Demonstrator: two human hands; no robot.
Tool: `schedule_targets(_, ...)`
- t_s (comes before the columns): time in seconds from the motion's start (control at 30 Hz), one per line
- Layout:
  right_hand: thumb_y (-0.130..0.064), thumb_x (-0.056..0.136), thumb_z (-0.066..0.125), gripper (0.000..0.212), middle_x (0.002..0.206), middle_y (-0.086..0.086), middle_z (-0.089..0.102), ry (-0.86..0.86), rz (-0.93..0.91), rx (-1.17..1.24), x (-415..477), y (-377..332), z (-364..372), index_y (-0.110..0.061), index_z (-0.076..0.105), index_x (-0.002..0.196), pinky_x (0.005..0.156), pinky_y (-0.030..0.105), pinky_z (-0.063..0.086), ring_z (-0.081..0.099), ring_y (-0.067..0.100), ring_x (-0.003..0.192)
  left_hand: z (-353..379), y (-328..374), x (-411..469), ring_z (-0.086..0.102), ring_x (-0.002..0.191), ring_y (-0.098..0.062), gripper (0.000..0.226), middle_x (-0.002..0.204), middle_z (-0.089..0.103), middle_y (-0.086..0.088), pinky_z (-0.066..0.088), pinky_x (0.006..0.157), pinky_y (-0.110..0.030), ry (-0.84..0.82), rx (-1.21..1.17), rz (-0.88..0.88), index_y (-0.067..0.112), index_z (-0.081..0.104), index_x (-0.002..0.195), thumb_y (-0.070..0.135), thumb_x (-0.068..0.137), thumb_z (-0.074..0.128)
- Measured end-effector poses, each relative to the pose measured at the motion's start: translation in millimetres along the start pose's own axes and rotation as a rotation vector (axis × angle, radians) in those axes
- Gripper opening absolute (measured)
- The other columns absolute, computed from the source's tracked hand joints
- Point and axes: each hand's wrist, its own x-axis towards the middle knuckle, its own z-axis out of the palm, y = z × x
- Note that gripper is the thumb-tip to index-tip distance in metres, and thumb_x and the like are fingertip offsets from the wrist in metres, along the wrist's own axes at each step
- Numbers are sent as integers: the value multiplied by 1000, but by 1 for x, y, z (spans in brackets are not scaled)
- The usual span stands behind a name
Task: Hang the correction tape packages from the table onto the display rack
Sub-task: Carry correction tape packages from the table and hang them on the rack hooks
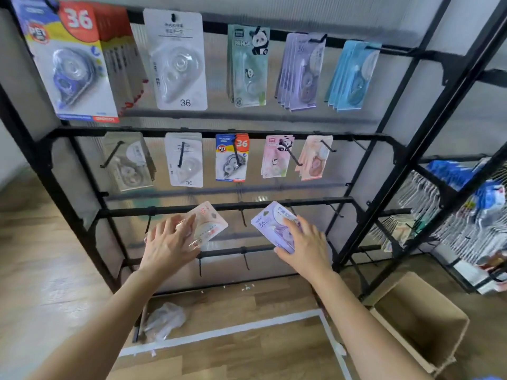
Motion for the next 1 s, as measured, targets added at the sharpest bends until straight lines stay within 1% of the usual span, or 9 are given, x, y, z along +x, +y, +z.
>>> schedule_targets(0.23,-48,81,65,70,147,4,32,46,-58,49,41,70,-21,-25,39,141,100,35,29,38,25,128,14,67,33,37,124,-32,82,138,42,-7,27,102,-44,46,-16,-20,28,37,144,44,73,73)
schedule_targets(0.37,-47,77,70,71,144,7,36,50,-90,74,52,103,-26,-22,44,139,101,39,30,39,28,129,21,102,35,43,119,-37,81,132,48,-12,33,97,-49,78,-39,-34,23,46,140,50,66,61)
schedule_targets(0.47,-46,76,71,71,142,8,40,67,-98,86,58,121,-30,-21,46,137,100,40,32,40,29,128,23,122,35,46,116,-40,81,129,51,-15,36,95,-51,89,-54,-38,19,49,137,48,63,59)
schedule_targets(0.6,-47,77,70,70,141,9,40,82,-101,86,59,136,-34,-20,46,137,101,40,32,40,29,127,22,137,42,45,116,-39,81,130,50,-14,35,95,-50,95,-49,-39,21,47,139,49,64,57)
schedule_targets(0.73,-41,74,75,68,135,11,46,124,-100,107,60,142,-37,-16,52,132,98,41,36,46,32,121,17,145,49,47,114,-38,81,130,50,-12,36,96,-48,105,-57,-23,21,48,138,55,64,51)
schedule_targets(0.83,-43,76,72,68,139,10,43,135,-92,101,61,141,-44,-18,49,135,98,40,35,44,31,122,9,150,53,48,113,-37,80,128,51,-12,35,96,-46,110,-58,-9,21,48,139,49,65,58)
schedule_targets(0.9,-47,79,68,68,143,8,38,155,-93,77,66,140,-53,-20,45,137,98,39,34,41,29,124,3,152,56,50,110,-39,78,125,54,-15,38,93,-48,154,-47,19,17,50,137,45,66,70)
schedule_targets(0.93,-47,80,67,67,143,8,38,187,-95,78,70,138,-60,-20,45,137,98,40,35,41,29,125,-1,153,58,51,108,-41,77,123,55,-17,39,91,-49,178,-39,41,16,51,136,40,67,76)
schedule_targets(1.0,-46,80,68,65,141,10,40,266,-107,96,81,132,-76,-19,47,135,97,41,36,43,30,124,-11,154,64,51,108,-41,76,123,55,-18,41,89,-50,229,-17,96,14,53,135,36,67,80)
